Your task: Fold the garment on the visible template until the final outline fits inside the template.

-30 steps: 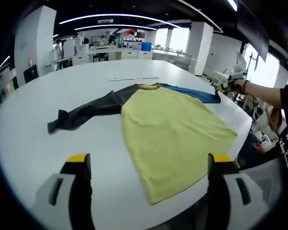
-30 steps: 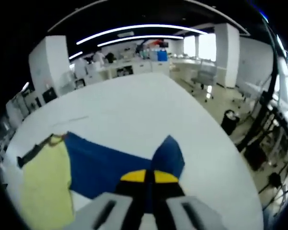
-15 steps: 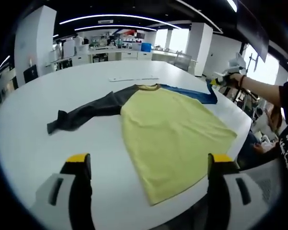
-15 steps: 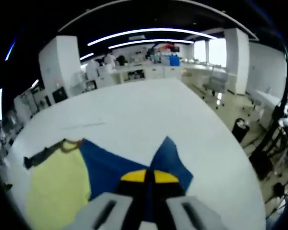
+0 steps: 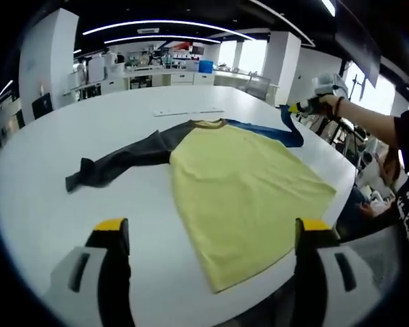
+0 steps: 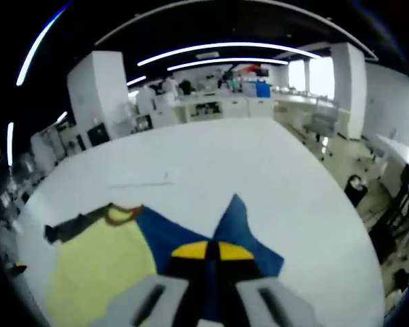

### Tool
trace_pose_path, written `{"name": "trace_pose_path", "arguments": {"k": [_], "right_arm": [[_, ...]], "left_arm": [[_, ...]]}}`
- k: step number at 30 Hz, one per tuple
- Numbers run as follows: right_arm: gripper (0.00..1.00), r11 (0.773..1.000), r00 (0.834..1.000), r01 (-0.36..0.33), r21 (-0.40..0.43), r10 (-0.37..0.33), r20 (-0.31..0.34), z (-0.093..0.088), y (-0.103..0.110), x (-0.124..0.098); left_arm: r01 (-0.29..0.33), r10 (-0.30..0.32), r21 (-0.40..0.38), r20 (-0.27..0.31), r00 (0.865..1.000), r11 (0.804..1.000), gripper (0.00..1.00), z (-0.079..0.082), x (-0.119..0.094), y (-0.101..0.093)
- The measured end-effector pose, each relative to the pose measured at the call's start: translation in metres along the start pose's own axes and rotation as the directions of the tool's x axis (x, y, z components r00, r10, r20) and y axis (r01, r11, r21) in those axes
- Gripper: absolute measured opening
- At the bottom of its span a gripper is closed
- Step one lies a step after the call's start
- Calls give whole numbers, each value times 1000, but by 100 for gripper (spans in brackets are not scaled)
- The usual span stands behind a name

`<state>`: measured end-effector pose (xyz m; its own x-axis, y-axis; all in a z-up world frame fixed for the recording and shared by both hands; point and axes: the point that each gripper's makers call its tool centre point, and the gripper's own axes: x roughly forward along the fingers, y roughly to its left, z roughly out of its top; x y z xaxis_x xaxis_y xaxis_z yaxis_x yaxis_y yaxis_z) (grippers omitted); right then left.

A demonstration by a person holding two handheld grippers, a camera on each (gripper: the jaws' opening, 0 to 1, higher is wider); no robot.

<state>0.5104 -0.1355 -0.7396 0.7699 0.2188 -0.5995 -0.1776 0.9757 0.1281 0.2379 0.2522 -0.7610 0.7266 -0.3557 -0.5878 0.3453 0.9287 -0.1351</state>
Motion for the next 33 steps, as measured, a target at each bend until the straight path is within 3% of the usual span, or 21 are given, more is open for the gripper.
{"name": "trace_pose_path", "arguments": {"k": [17, 33], "right_arm": [[0, 995, 996, -87, -38, 87, -4, 10, 66, 4], [0, 977, 982, -191, -91, 190, -20, 14, 127, 17]], "left_arm": [[11, -11, 7, -4, 1000, 1000, 99, 1, 2, -4], [21, -21, 5, -8, 1000, 1000, 99, -4, 4, -6]]}}
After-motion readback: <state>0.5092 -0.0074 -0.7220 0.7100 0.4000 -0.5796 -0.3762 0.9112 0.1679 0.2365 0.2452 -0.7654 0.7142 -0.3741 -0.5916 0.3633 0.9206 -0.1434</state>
